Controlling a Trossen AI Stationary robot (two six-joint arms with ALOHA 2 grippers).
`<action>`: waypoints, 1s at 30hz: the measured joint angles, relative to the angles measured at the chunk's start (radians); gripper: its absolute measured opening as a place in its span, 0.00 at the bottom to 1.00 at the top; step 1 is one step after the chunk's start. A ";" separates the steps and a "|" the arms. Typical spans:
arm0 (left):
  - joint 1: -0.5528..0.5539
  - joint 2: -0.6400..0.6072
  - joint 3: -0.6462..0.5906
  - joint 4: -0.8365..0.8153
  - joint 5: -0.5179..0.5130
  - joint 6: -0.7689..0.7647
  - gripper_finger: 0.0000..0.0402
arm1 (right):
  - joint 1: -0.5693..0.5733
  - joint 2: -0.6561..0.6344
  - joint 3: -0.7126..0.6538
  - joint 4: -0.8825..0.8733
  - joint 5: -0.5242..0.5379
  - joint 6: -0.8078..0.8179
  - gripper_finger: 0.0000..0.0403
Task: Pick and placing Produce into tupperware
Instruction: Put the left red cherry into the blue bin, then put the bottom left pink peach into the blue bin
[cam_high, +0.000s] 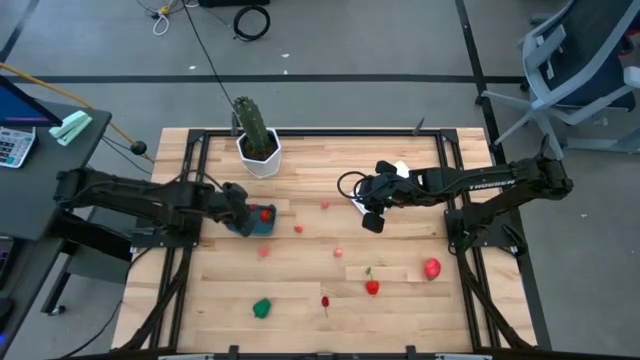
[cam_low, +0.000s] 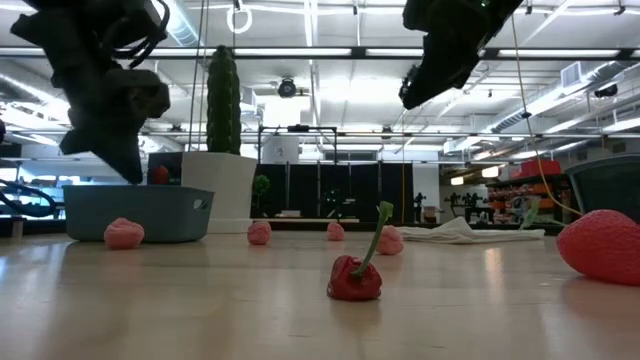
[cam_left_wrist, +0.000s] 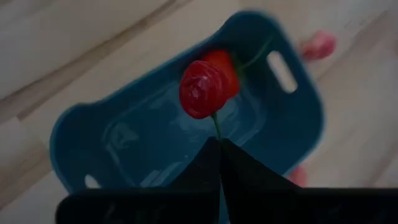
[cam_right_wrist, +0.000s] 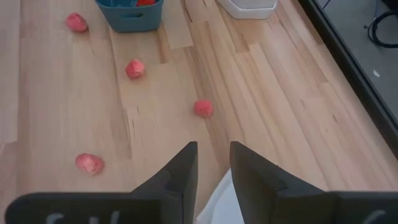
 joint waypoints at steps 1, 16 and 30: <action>0.000 0.000 -0.004 0.001 0.002 0.019 0.04 | 0.000 0.000 0.000 0.002 0.000 0.000 0.25; -0.012 0.015 -0.007 0.137 0.007 0.034 0.37 | 0.000 0.000 0.000 0.027 0.001 -0.028 0.25; -0.229 0.040 -0.007 0.390 0.086 -0.120 0.34 | 0.000 0.000 0.000 0.027 0.000 -0.031 0.25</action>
